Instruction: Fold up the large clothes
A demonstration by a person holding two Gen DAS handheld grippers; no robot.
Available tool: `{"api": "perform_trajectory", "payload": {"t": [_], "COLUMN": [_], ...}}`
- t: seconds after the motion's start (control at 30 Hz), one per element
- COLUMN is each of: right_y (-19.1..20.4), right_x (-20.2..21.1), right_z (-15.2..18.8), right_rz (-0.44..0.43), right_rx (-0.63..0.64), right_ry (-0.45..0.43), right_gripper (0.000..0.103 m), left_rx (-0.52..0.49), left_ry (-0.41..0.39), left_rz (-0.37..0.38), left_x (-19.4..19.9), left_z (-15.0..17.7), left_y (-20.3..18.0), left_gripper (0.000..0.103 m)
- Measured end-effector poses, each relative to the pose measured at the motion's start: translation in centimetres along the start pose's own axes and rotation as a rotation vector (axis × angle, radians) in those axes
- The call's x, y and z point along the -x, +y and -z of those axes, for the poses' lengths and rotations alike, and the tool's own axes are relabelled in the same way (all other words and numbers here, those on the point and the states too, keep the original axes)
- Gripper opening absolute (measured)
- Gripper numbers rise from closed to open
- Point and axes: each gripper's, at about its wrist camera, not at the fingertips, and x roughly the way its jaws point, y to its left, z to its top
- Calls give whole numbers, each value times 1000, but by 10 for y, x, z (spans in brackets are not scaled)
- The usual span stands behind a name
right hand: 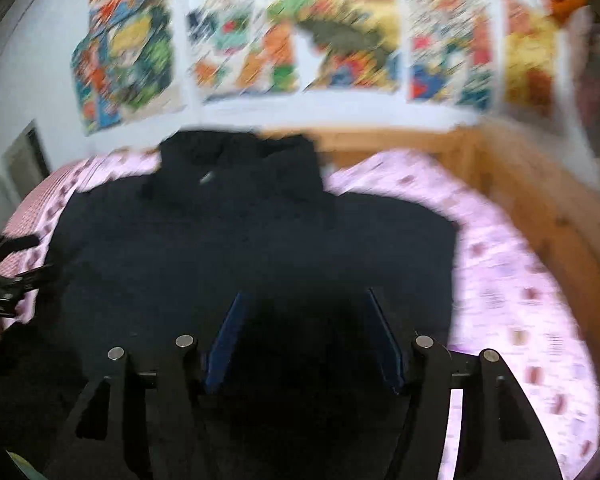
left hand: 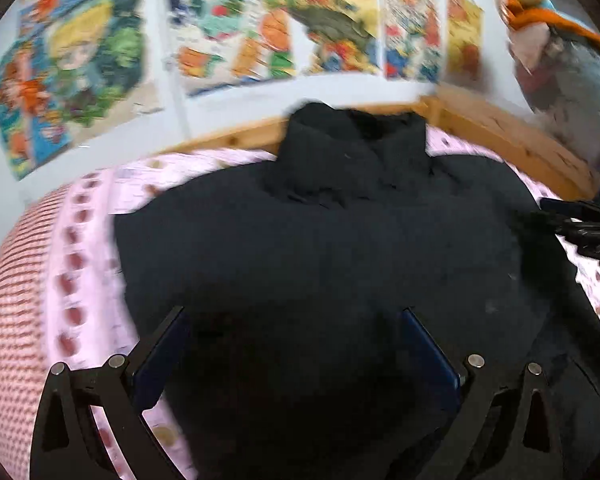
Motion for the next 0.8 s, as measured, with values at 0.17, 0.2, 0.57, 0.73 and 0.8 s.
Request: {"api": "perform_trajectory", "payload": {"t": [0.17, 0.2, 0.57, 0.73, 0.8], "right_y": [12, 13, 10, 8, 7], "right_x": [-38, -41, -62, -61, -61], "right_z": [23, 28, 51, 55, 54], "right_rz": [47, 50, 32, 22, 17], "right_rx": [82, 93, 64, 56, 54], "right_ry": [128, 135, 157, 138, 134], "right_gripper": [56, 56, 56, 56, 57], "left_rx": [-79, -80, -92, -89, -84], "left_ry": [104, 110, 132, 135, 137], "left_rz": [-36, -32, -21, -18, -12], "left_x": [-38, -40, -60, -60, -60], "left_z": [14, 16, 31, 30, 27], "left_y": [-17, -18, -16, -15, -14], "left_gripper": [103, 103, 103, 103, 103]}}
